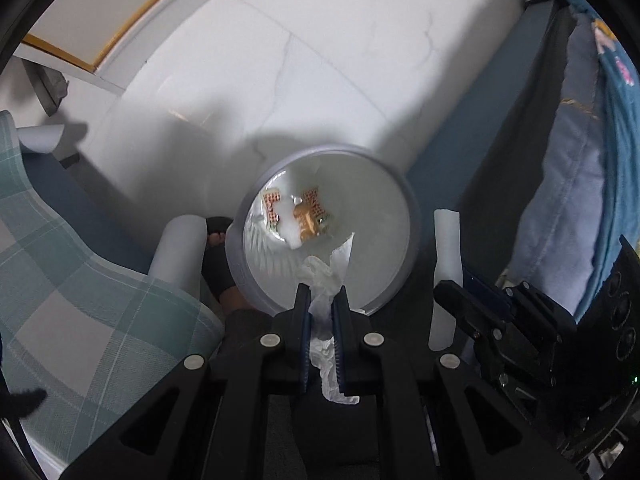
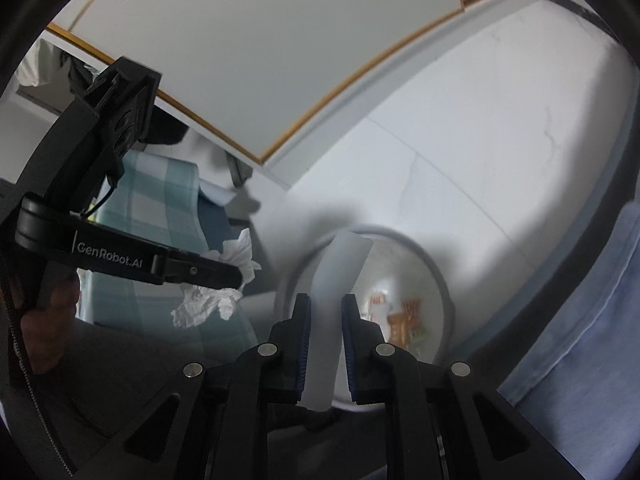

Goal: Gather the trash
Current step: 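Lower both grippers into the bin and open them to drop tissue and foam, then move both open grippers back over the table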

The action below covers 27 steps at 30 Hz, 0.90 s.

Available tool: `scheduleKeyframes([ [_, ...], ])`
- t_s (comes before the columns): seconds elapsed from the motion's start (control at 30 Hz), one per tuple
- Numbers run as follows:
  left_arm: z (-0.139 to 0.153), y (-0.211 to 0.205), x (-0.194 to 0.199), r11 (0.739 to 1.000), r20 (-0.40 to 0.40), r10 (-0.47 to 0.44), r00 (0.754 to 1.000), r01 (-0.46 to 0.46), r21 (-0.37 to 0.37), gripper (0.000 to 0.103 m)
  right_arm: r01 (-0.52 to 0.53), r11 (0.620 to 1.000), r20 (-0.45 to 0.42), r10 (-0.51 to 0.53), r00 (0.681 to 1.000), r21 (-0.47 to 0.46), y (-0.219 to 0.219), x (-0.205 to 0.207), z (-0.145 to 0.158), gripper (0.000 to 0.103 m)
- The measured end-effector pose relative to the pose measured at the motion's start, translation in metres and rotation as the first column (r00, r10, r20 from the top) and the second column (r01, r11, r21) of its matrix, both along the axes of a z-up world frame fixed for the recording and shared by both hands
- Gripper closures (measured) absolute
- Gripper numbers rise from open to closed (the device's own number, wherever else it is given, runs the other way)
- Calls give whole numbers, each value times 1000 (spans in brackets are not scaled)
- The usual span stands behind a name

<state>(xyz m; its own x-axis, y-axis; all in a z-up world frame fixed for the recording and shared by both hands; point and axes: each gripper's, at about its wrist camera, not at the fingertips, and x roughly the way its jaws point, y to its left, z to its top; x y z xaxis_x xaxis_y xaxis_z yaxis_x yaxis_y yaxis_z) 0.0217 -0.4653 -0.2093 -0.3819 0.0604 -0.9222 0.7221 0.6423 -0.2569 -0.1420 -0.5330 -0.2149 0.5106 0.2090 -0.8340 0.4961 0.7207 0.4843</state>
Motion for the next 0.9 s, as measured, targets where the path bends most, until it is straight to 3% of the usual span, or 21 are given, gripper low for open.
scheduleKeyframes([
  [0.37, -17, -10, -12, 996, -47, -67, 997, 69, 48, 95, 1, 999, -57, 2, 998, 37, 0, 0, -20, 82],
  [0.57, -25, -7, -11, 994, -52, -63, 997, 67, 82, 87, 5, 1000, -66, -3, 998, 30, 1, 2, -20, 82],
  [0.67, -26, -7, -12, 994, -47, -65, 997, 68, 79, 76, 3, 1000, -74, -1, 997, 25, 2, 2, -19, 81],
  [0.73, -27, -6, -12, 995, -37, -62, 997, 64, 78, 59, 2, 1000, -80, 0, 997, 22, 3, 2, -20, 81],
  [0.9, -27, -3, -11, 995, -25, -63, 998, 65, 81, 58, -14, 1000, -93, 15, 996, 10, 5, 0, -20, 81],
])
